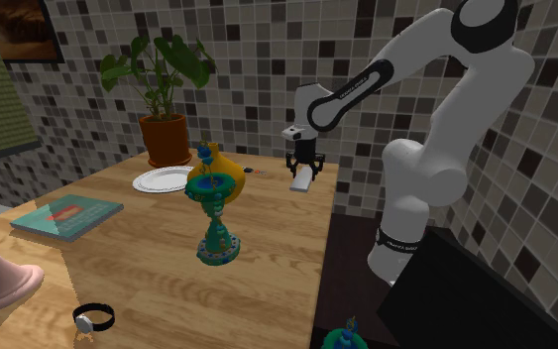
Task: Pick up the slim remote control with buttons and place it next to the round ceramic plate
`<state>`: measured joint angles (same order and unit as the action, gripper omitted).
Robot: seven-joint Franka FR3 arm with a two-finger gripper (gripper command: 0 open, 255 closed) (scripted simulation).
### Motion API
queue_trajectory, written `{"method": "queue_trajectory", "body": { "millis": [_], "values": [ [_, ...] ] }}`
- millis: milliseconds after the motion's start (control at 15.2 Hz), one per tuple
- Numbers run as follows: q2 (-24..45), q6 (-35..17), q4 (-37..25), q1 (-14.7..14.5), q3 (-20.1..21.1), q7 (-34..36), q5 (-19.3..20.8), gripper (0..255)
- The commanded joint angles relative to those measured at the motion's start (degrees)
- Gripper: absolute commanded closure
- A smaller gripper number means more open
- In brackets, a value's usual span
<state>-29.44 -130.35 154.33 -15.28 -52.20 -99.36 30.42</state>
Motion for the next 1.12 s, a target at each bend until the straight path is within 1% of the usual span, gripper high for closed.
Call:
{"method": "queue_trajectory", "body": {
  "millis": [0,462,1056],
  "values": [
    [-0.74,1.07,-0.32,0.28,0.60,0.09,-0.04,255],
    [-5.19,8.21,-2.93,1.68,4.42,0.41,-0.87,255],
    [-9.08,16.47,-7.17,2.39,8.53,0.39,-2.64,255]
  ]
}}
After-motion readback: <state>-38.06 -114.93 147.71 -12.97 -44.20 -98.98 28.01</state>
